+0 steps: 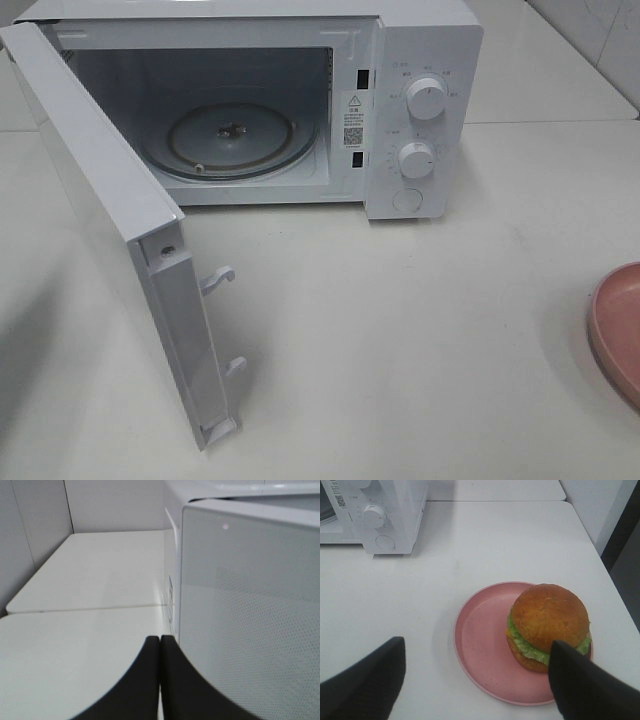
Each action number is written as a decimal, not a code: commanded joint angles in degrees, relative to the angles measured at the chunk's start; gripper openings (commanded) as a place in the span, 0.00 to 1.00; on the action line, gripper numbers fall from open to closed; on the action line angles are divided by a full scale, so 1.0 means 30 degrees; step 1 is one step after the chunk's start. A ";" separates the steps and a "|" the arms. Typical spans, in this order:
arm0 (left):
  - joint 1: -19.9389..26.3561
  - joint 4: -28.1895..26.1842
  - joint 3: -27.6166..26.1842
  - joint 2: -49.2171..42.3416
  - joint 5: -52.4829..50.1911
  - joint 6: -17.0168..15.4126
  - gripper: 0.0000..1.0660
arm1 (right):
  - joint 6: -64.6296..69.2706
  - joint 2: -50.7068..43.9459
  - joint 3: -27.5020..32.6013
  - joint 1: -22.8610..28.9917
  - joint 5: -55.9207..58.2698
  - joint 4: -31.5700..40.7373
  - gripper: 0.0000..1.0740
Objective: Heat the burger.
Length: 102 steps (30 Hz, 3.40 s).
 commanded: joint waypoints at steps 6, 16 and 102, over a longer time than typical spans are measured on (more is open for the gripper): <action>0.0019 0.3247 -0.1585 0.2693 -0.0955 -0.1604 0.00 | -0.0115 -0.0477 0.0076 -0.0153 -0.0172 0.0019 0.70; -0.2349 0.2597 -0.3132 0.3934 -0.0898 -0.2005 0.00 | -0.0115 -0.0477 0.0076 -0.0153 -0.0172 0.0019 0.70; -1.4610 0.1604 -1.9213 1.0237 1.5737 -0.1738 0.18 | -0.0115 -0.0477 0.0076 -0.0153 -0.0172 0.0019 0.70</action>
